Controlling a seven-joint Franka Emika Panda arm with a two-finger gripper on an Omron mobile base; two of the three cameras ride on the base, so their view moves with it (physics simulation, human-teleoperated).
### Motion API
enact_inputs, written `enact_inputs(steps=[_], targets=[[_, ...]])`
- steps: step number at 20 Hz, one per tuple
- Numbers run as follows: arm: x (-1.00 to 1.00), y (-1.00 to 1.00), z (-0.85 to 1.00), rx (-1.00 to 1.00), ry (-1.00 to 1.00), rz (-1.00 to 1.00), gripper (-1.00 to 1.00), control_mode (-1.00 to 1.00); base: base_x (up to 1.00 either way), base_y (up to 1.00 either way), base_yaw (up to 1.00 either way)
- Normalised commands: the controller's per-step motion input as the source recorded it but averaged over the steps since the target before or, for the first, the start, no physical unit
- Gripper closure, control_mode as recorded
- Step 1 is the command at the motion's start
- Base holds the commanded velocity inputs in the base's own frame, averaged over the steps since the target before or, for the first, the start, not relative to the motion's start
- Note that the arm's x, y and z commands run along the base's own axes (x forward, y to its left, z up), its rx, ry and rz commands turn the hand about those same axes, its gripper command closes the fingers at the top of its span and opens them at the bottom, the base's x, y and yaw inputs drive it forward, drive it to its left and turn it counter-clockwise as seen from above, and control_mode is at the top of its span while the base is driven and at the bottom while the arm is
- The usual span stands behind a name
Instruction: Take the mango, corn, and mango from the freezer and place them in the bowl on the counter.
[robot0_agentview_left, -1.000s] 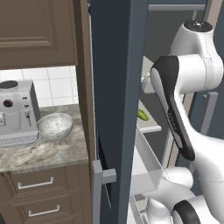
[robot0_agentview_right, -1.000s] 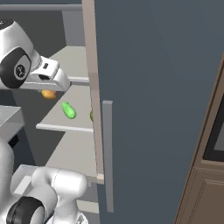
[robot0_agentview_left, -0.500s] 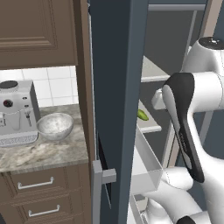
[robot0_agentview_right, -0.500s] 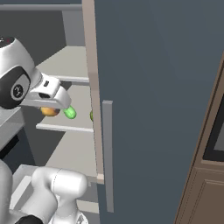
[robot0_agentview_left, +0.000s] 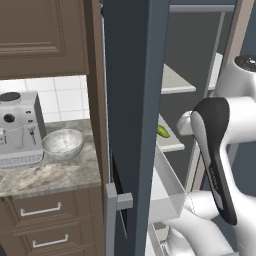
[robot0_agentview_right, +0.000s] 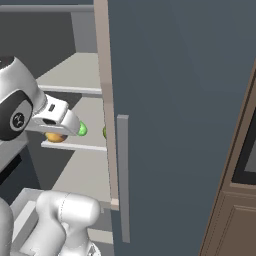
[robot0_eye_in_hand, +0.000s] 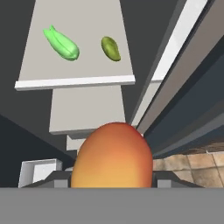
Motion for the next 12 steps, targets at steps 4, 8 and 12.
enact_inputs(steps=[4,8,12], targets=[[-0.02,-0.01,-0.06,0.01,0.01,0.00,1.00,-1.00,0.00,0.00,0.00],[0.00,0.00,-0.13,0.01,0.00,0.00,1.00,-1.00,0.00,0.00,0.00],[0.00,0.00,-0.22,0.00,0.00,0.00,1.00,-1.00,0.00,0.00,0.00]])
